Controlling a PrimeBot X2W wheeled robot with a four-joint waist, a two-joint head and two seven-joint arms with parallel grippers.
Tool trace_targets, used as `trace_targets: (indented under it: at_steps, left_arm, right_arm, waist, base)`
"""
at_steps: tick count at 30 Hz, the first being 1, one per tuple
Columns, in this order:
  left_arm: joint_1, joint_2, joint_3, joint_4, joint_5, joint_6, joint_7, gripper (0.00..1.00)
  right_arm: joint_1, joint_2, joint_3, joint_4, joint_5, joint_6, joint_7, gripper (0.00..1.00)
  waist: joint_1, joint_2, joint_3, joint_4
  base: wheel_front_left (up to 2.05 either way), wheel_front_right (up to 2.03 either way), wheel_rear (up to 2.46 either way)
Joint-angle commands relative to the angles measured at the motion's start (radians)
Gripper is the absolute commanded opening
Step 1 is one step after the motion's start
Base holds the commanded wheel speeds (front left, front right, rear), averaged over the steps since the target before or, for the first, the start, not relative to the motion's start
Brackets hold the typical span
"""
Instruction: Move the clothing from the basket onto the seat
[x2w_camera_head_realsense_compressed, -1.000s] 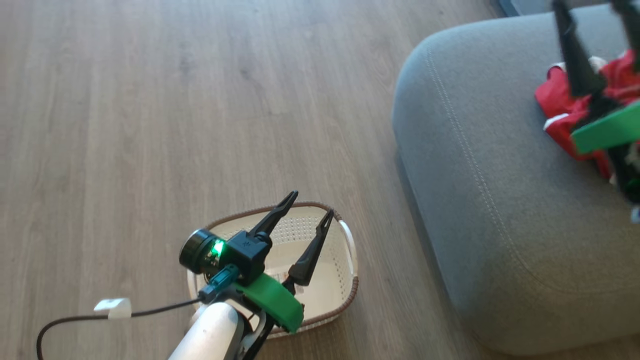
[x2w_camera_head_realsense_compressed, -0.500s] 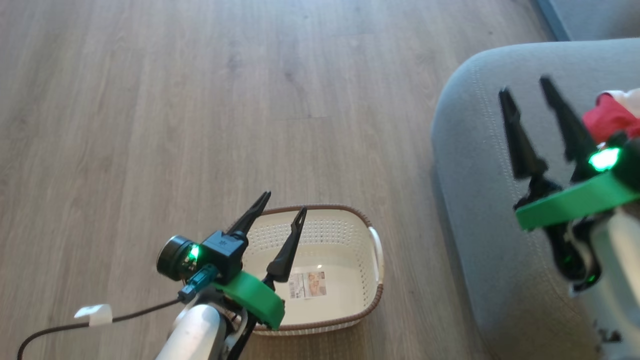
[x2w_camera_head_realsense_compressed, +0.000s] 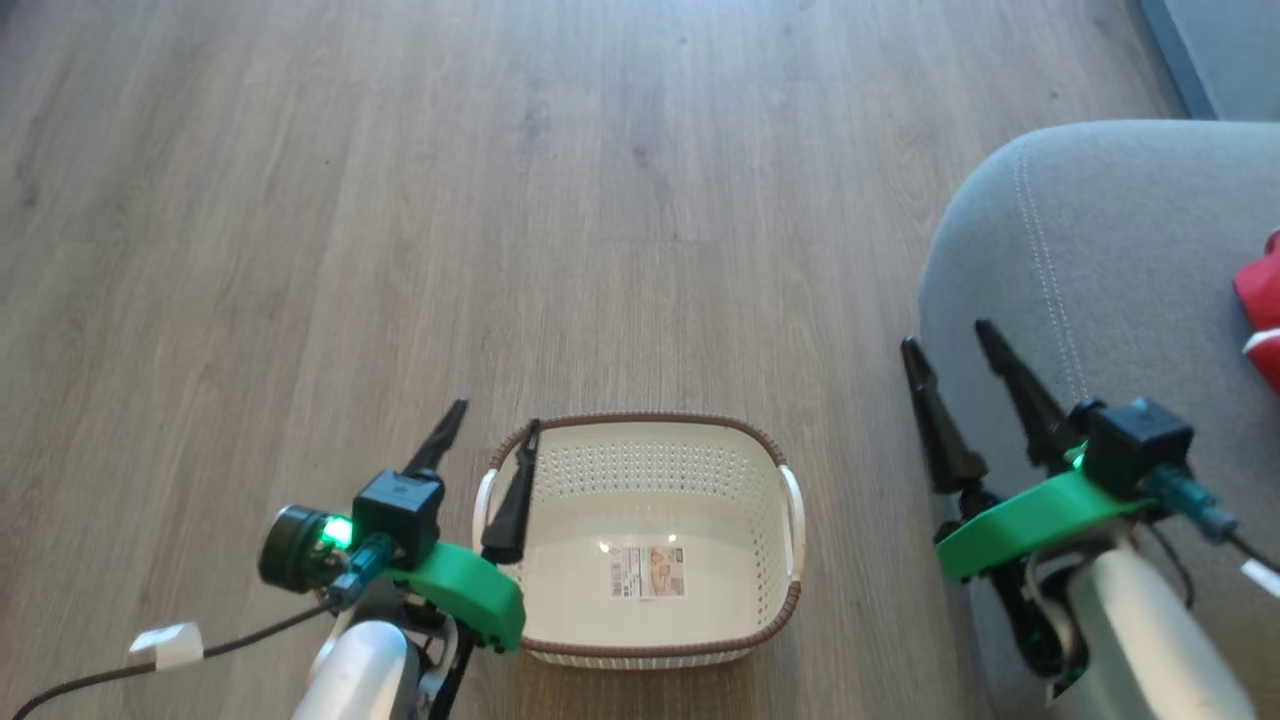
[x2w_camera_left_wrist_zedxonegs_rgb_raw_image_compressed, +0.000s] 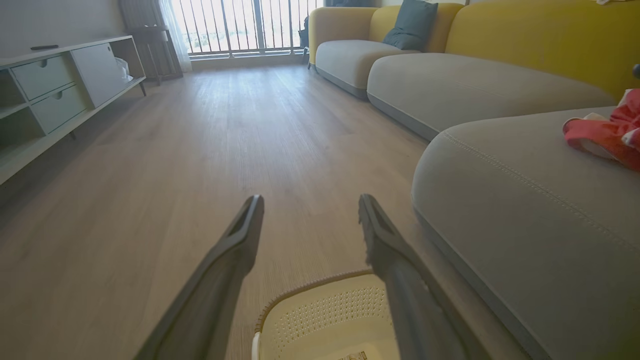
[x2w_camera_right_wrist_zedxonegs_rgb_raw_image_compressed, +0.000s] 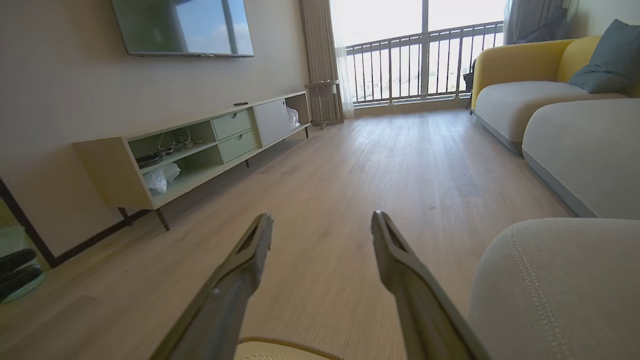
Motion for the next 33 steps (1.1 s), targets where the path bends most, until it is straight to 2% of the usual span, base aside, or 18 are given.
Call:
trace_targets:
  at_steps: [1, 7, 14, 20, 26, 33]
  left_arm:
    - [-0.014, 0.0, 0.043, -0.029, 0.01, 0.018, -0.005, 1.0]
    - [0.003, 0.0, 0.067, -0.042, 0.001, 0.073, -0.005, 1.0]
    - [0.037, 0.0, 0.069, -0.085, -0.011, 0.141, -0.005, 1.0]
    - [0.069, 0.0, 0.085, -0.096, -0.021, 0.175, -0.005, 1.0]
    - [0.086, 0.0, 0.099, -0.11, -0.034, 0.179, -0.005, 1.0]
    - [0.096, 0.0, 0.103, -0.135, -0.011, 0.187, -0.005, 1.0]
  right_arm:
    - [-0.01, 0.018, 0.006, -0.028, -0.01, 0.0, -0.006, 1.0]
    - [0.042, 0.07, -0.042, -0.047, -0.042, 0.0, -0.006, 1.0]
    - [0.1, 0.116, -0.101, -0.103, -0.138, 0.0, -0.006, 1.0]
    - [0.153, 0.143, -0.122, -0.125, -0.157, 0.0, -0.006, 1.0]
    - [0.172, 0.149, -0.166, -0.129, -0.143, 0.0, -0.006, 1.0]
    - [0.183, 0.15, -0.159, -0.123, -0.159, 0.0, -0.006, 1.0]
  waist:
    - [0.0001, 0.0, -0.007, 0.011]
    - [0.0001, 0.0, -0.015, 0.05]
    - [0.0001, 0.0, -0.016, 0.087]
    - [0.0001, 0.0, -0.019, 0.106]
    - [0.0001, 0.0, -0.023, 0.11]
    - [0.0001, 0.0, -0.034, 0.099]
  base:
    - [0.0, 0.0, 0.0]
    - [0.0, 0.0, 0.0]
    - [0.0, 0.0, 0.0]
    - [0.0, 0.0, 0.0]
    - [0.0, 0.0, 0.0]
    - [0.0, 0.0, 0.0]
